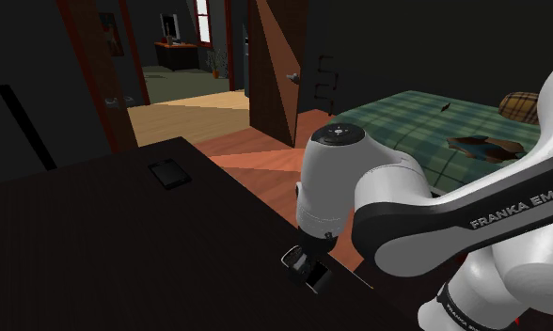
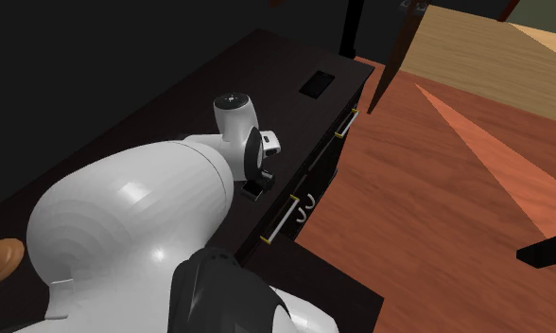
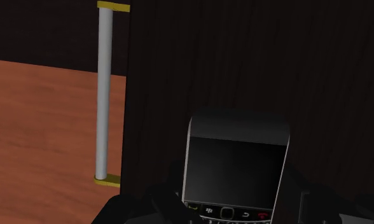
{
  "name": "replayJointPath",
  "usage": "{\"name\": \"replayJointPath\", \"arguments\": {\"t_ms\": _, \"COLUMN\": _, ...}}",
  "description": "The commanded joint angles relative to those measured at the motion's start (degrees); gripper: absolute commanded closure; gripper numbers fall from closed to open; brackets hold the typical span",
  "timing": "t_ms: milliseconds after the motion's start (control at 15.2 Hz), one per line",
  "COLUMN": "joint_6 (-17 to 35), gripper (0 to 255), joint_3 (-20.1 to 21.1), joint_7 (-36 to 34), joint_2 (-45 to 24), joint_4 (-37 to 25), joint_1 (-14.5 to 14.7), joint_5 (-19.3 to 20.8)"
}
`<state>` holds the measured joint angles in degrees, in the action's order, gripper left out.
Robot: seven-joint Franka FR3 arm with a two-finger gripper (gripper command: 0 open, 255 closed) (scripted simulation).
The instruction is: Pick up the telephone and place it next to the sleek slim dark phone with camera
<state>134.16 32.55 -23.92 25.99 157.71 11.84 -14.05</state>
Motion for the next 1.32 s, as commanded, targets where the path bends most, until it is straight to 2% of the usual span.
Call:
{"name": "replayJointPath", "arguments": {"t_ms": 0, "joint_6": -0.07, "gripper": 255, "joint_3": -0.04, "joint_7": 0.02, "joint_2": -0.04, "joint_4": 0.12, "joint_1": -0.06, "joint_5": 0.06}}
{"name": "replayJointPath", "arguments": {"t_ms": 264, "joint_6": -0.03, "gripper": 255, "joint_3": 0.01, "joint_7": -0.03, "joint_2": -0.06, "joint_4": 0.13, "joint_1": -0.05, "joint_5": 0.04}}
{"name": "replayJointPath", "arguments": {"t_ms": 1254, "joint_6": -14.72, "gripper": 255, "joint_3": -4.13, "joint_7": 1.59, "joint_2": 8.23, "joint_4": -6.41, "joint_1": 1.02, "joint_5": 0.37}}
